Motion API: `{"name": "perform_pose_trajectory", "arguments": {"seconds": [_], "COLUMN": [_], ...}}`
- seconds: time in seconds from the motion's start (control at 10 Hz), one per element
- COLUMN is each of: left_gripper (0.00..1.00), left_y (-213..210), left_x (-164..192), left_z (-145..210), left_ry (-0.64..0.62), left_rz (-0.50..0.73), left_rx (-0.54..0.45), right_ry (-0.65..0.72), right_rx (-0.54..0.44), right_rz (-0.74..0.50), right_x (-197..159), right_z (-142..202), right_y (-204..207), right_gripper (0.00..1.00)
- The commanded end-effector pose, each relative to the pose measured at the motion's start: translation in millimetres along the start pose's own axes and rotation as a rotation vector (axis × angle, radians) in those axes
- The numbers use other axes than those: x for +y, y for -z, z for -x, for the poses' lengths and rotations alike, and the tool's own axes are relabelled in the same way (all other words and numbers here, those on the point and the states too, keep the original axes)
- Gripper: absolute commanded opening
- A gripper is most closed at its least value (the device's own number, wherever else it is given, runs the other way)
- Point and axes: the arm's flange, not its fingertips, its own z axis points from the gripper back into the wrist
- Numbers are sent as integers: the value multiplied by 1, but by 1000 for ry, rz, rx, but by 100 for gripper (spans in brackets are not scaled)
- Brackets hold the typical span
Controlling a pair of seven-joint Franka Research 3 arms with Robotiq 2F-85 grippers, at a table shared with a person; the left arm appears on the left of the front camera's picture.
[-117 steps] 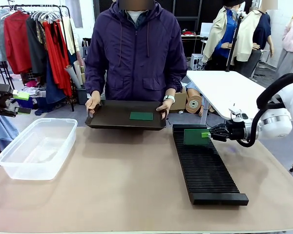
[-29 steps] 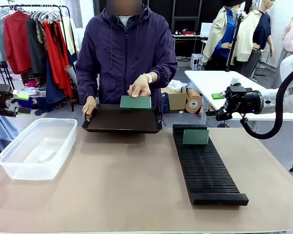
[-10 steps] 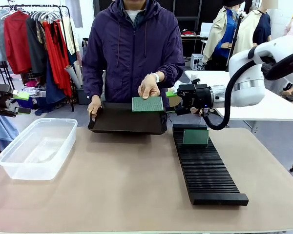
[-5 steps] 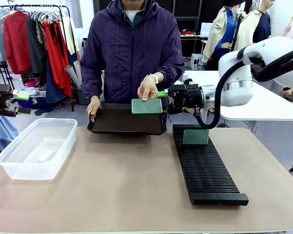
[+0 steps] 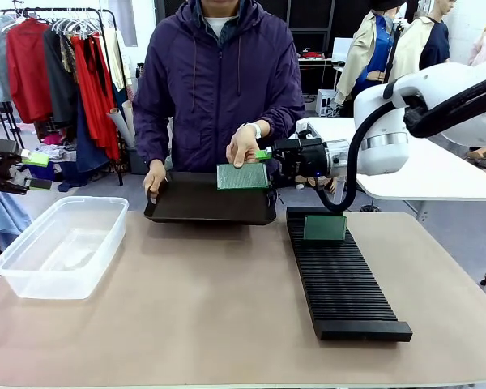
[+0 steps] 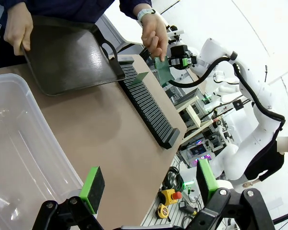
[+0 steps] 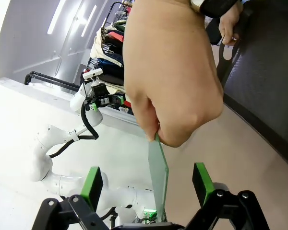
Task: Sort PCBs into racks and boxes based on the side picked up.
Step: Pick up the Blank PCB handed by the Human.
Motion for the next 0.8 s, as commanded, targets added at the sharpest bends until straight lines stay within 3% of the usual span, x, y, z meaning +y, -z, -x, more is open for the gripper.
{"name": "perform_pose_trajectory", "arguments": {"seconds": [0.0,0.2,0.5,0.7], "left_gripper": [100,100,100,100], "left_y": [-1,-1,-1,-1], "left_x": [-2,-2,-2,-2], "left_z": [-1,-1,-1,-1], "left_ry": [4,4,4,4], "left_rz": [1,1,1,1], "left_rx": [-3,-3,-3,-3], "right_ry": [26,26,33,45], "right_rx": [-13,-8,-7,2], "right_rz": [-17,-24,-31,-27], "right_x": [1,1,0,-2], "right_z": [-12,-12,-12,-12], "right_y": [9,10,10,10], "right_gripper": [93,65,5,0]}}
